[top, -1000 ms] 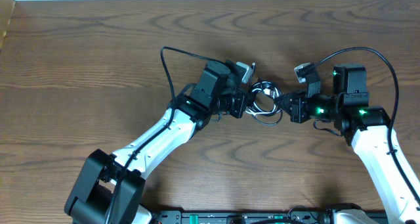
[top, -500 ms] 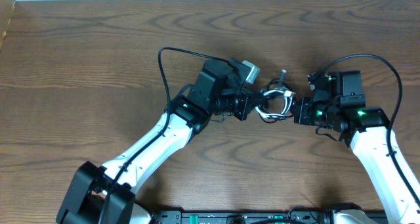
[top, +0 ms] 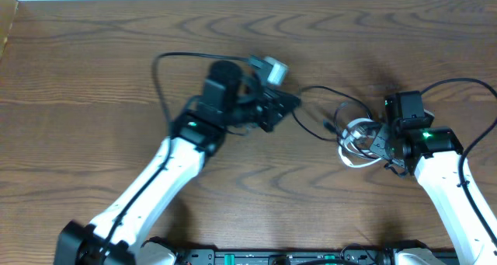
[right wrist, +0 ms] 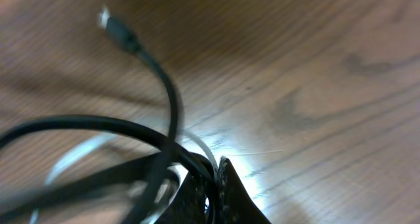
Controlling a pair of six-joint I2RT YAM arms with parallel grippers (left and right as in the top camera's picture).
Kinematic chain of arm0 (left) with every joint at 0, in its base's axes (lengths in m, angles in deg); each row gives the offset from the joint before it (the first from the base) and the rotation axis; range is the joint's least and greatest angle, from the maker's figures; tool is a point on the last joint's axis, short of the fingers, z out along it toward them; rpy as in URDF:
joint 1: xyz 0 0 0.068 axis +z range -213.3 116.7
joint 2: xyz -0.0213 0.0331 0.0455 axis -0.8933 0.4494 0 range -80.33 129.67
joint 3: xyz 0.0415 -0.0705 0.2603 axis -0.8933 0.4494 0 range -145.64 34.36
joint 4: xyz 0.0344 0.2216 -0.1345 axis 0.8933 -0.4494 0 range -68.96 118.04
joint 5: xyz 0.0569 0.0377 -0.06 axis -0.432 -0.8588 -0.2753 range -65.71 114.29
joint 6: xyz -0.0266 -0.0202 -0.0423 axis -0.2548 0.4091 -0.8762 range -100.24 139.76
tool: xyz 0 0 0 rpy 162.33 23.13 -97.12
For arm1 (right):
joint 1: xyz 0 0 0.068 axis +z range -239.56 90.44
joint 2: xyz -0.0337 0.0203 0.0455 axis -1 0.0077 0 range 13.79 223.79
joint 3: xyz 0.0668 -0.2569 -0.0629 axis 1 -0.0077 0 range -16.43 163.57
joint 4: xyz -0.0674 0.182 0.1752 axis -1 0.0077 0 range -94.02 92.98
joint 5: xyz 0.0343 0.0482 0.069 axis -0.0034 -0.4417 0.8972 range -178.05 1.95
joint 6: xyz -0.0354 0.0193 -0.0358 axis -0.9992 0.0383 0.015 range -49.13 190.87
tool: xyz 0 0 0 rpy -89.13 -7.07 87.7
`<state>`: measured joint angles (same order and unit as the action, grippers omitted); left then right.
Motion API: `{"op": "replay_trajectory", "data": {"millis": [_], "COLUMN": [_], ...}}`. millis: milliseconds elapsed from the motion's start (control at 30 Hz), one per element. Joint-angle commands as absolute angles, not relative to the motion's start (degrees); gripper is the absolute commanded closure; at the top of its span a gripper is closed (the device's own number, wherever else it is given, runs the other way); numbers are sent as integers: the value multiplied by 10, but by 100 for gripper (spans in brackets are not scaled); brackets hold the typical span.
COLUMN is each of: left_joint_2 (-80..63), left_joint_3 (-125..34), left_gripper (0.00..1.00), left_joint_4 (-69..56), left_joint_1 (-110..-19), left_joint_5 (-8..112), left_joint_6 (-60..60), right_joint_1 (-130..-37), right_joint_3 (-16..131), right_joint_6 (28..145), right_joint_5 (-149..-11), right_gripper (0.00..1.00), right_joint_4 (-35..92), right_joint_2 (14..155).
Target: Untangle cables
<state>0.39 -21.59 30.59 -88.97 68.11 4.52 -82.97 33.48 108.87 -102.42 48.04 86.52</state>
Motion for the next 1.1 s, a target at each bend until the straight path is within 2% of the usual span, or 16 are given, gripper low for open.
{"op": "replay_trajectory", "data": {"millis": [0,333,400,467,500,533,567,633,700,800,833,967,1067], "left_joint_2": [-34,-98,-101,-99,-99,-99,-99,-99,-99,-99,-99,-99,-99], "left_joint_3": [-220,-220,-220,-220,-219,-218,-216,-214,-214,-214,-214,-214,-213], "left_gripper": [92,92,92,93,93,92,92,93,92,93,92,92,83], "left_joint_4": [292,194,175,152,147,143,143,143,141,135,130,113,98], "left_joint_1": [-842,-676,-654,-641,-640,-640,-640,-640,-640,-640,-640,-640,-644], "left_joint_5": [687,687,687,687,687,687,687,687,687,689,689,689,689], "left_joint_6": [40,51,51,55,63,69,70,70,70,71,70,70,73], "right_joint_1": [-840,-840,-839,-839,-839,-839,-839,-839,-839,-839,-839,-839,-839], "right_joint_3": [334,334,334,334,334,334,334,334,334,334,334,334,333], "right_joint_6": [1118,1126,1118,1040,988,927,872,773,753,761,816,917,934], "right_joint_5": [-1098,-1105,-1079,-996,-947,-883,-818,-681,-639,-654,-725,-857,-874], "right_gripper": [99,98,87,82,75,58,23,1,1,1,2,1,1], "right_joint_4": [485,478,464,419,394,369,348,313,295,295,314,363,382], "right_joint_2": [866,896,907,922,927,932,936,939,938,939,939,940,941]}}
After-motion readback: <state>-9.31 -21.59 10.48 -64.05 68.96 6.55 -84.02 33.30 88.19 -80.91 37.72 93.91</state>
